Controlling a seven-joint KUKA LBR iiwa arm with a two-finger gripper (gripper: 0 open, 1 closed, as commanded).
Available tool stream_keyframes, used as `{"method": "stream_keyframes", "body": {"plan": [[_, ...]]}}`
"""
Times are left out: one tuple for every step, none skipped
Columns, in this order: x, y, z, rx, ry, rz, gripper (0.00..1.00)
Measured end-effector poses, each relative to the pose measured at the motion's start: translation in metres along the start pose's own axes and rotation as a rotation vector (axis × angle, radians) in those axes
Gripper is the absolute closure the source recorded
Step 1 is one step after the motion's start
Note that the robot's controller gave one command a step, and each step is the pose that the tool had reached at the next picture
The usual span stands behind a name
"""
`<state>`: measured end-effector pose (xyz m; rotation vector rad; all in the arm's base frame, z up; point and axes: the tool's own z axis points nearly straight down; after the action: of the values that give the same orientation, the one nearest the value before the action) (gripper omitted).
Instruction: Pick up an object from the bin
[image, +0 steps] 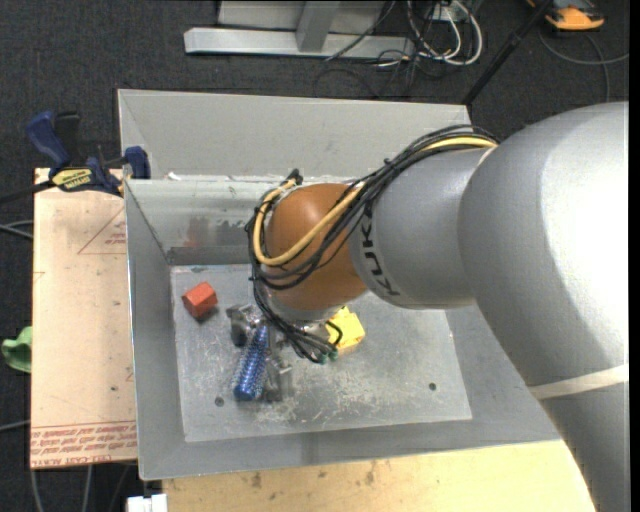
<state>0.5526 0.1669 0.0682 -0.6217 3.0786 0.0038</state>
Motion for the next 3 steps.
{"method": "stream_keyframes", "body": {"plan": [[0.000,0.000,0.000,0.000,0.000,0.003,0.00],[0.000,0.000,0.000,0.000,0.000,0.003,1.00],[-0.001,0.001,-0.029,0.001,-0.001,0.005,1.00]]}}
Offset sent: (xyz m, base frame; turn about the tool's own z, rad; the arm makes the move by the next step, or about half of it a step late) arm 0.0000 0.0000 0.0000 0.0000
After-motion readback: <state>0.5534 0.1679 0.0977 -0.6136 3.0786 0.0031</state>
